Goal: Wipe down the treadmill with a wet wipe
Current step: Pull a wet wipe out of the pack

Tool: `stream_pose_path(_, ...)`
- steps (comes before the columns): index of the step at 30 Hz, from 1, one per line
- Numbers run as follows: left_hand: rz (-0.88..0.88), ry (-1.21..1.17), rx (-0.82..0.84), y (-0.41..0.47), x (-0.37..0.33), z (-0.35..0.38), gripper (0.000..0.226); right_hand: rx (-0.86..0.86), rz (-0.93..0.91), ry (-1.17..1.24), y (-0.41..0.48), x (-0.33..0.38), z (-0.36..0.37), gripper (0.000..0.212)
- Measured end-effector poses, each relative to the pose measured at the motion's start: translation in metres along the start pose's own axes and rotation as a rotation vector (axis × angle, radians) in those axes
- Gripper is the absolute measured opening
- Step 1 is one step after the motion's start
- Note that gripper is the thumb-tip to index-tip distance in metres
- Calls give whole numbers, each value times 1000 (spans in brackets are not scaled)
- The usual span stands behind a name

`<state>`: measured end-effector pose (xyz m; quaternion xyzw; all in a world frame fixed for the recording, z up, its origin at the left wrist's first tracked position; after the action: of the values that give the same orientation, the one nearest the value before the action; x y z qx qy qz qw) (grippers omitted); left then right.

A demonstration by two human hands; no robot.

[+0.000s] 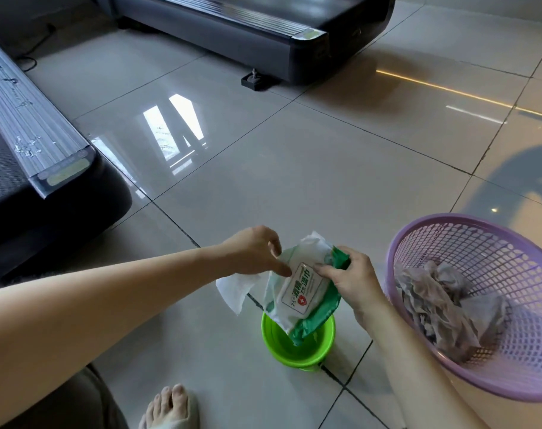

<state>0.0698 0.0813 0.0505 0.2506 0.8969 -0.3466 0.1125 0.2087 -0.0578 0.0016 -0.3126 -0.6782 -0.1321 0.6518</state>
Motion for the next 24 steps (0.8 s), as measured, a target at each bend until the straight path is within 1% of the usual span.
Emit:
stream_pose_path(2, -20, -49, -62, 1, 0, -9, 42, -9, -11, -273, -1, -14, 2, 10)
stream_pose_path(3, -38, -89, -63, 2, 1, -11, 38, 4, -8, -382, -2, -20, 5, 12)
stream_pose_path(4, -51, -124, -51, 2, 2, -10, 35, 37, 7, -440, -3, -26, 12, 12)
stream_pose_path(7, -84, -213, 20, -1, 0, -2, 25, 240, 159, -406, -7, -52, 36, 4)
stream_pose_path(9, -114, -303, 51, -4, 1, -1, 22, 323, 228, -429, -9, -66, 43, 7)
stream_pose_path(10, -132, -341, 49, -7, 3, -3, 24, 327, 227, -501, -7, -71, 42, 8)
stream_pose_path(12, -151, -419, 38, -12, 4, -8, 39, 290, 183, -723, -4, -71, 35, 16)
stream_pose_path(13, -159, -470, 38, -12, 7, -10, 47, 248, 134, -806, -2, -65, 32, 23)
stream_pose_path(14, -169, -510, 37, -13, 9, -12, 51, 185, 55, -826, 0, -53, 30, 29)
stream_pose_path(15, -182, -530, 33, -14, 13, -14, 45, 116, -34, -788, 2, -38, 31, 31)
stream_pose_path(16, -196, -545, 16, -17, 17, -19, 35, 58, -107, -687, 2, -23, 33, 29)
stream_pose_path(17, -206, -576, -6, -19, 20, -23, 32, 36, -104, -524, 2, -12, 35, 24)
stream_pose_path(18, -208, -616, -42, -23, 23, -30, 33, 62, -54, -318, 2, -6, 44, 21)
stream_pose_path(19, -208, -669, -81, -29, 28, -38, 35, 141, 18, -115, -2, -1, 63, 20)
stream_pose_path(20, -207, -735, -101, -33, 31, -43, 38, 224, 65, 37, -6, 4, 82, 23)
stream_pose_path(22, -211, -864, -134, -41, 38, -54, 41, 402, 77, 154, -14, 17, 116, 41)
stream_pose_path(23, -209, -911, -163, -48, 45, -61, 40, 494, 68, 179, -20, 25, 134, 46)
stream_pose_path(24, -196, -948, -195, -57, 51, -70, 37, 564, 65, 207, -27, 33, 151, 46)
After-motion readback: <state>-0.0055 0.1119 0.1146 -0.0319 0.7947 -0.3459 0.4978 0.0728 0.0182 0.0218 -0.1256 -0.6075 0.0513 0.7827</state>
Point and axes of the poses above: each hand's wrist, its own y-axis towards the middle knuckle, its own z-axis out of the palm, x = y × z, the point moved 10 cm from there along y, towards the middle knuckle, and after that the axes turned 5 degrees about -z, right-handed, at the moved point
